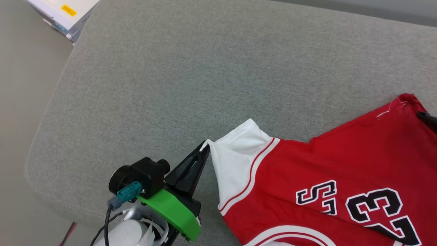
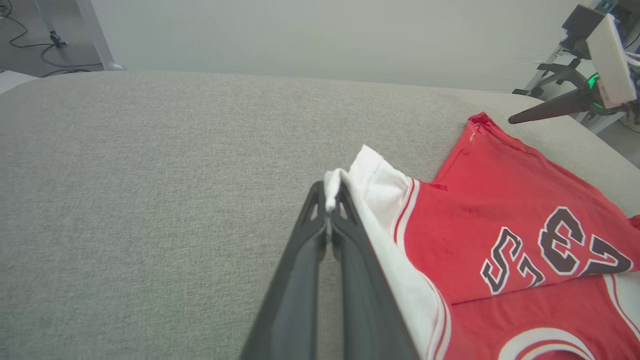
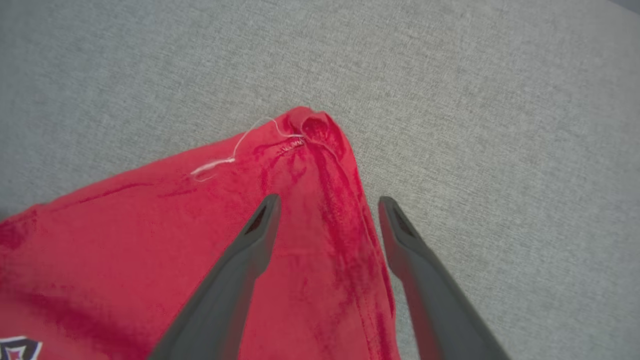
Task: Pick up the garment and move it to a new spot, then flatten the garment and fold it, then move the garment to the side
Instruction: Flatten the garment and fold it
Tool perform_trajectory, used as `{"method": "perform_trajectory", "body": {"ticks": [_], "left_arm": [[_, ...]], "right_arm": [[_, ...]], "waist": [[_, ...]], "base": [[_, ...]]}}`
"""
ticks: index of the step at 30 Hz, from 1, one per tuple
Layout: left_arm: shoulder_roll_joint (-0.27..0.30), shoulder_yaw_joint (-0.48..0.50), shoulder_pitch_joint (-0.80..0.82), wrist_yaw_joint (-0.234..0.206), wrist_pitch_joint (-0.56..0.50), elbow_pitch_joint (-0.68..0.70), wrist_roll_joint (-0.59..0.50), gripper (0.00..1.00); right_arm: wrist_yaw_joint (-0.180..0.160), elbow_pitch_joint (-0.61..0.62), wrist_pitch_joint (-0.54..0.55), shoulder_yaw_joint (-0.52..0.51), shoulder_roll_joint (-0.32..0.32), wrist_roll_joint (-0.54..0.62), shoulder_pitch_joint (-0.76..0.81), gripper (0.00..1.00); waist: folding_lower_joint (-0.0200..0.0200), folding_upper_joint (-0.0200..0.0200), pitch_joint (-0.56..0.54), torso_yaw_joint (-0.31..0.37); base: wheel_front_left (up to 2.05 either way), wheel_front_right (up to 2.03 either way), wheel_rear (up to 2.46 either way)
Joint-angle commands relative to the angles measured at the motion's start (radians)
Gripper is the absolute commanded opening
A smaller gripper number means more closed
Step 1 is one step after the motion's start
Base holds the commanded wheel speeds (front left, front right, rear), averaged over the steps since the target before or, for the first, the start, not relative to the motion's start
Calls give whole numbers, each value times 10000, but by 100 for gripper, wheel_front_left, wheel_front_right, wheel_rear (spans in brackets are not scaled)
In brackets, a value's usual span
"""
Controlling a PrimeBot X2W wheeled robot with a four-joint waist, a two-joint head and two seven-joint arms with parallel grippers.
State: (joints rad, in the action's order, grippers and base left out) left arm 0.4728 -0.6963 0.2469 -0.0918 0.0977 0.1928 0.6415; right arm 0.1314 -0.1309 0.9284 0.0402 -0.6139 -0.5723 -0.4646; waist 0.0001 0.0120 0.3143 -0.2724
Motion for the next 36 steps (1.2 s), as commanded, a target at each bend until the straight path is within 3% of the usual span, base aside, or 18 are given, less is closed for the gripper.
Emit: {"method": "perform_trajectory", "body": {"ticks": [1,14,15,16,17,25,36], "left_arm": [[-59,-5,204,61,99,24,-150,0],[-218,-159,359,123,235,-90,-206,0],[-206,-158,362,116,233,-92,-208,0],[-195,-156,366,112,228,-93,-206,0],[-180,-150,375,108,219,-92,-202,0],[-19,-47,396,24,164,-145,-164,0],[539,479,200,-361,126,279,-29,0]], "right_arm": [[-7,-203,-64,78,-75,124,-266,100],[-7,-1671,-584,821,13,397,-576,100],[-7,-1745,-603,918,27,368,-551,88],[-7,-1792,-633,986,29,346,-542,51],[-7,-1826,-701,1076,21,326,-549,0],[-7,-2080,-2305,1337,17,52,-1003,0],[-7,-1745,-4803,1654,-325,-722,-1264,0]], "waist": [[-1,-120,598,-602],[-1,-120,950,-901],[-1,-120,956,-894],[-1,-120,958,-886],[-1,-120,959,-875],[-1,-120,501,-626],[-1,-120,-1025,300]], "base": [[0,0,0],[0,0,0],[0,0,0],[0,0,0],[0,0,0],[0,0,0],[0,0,0]]}}
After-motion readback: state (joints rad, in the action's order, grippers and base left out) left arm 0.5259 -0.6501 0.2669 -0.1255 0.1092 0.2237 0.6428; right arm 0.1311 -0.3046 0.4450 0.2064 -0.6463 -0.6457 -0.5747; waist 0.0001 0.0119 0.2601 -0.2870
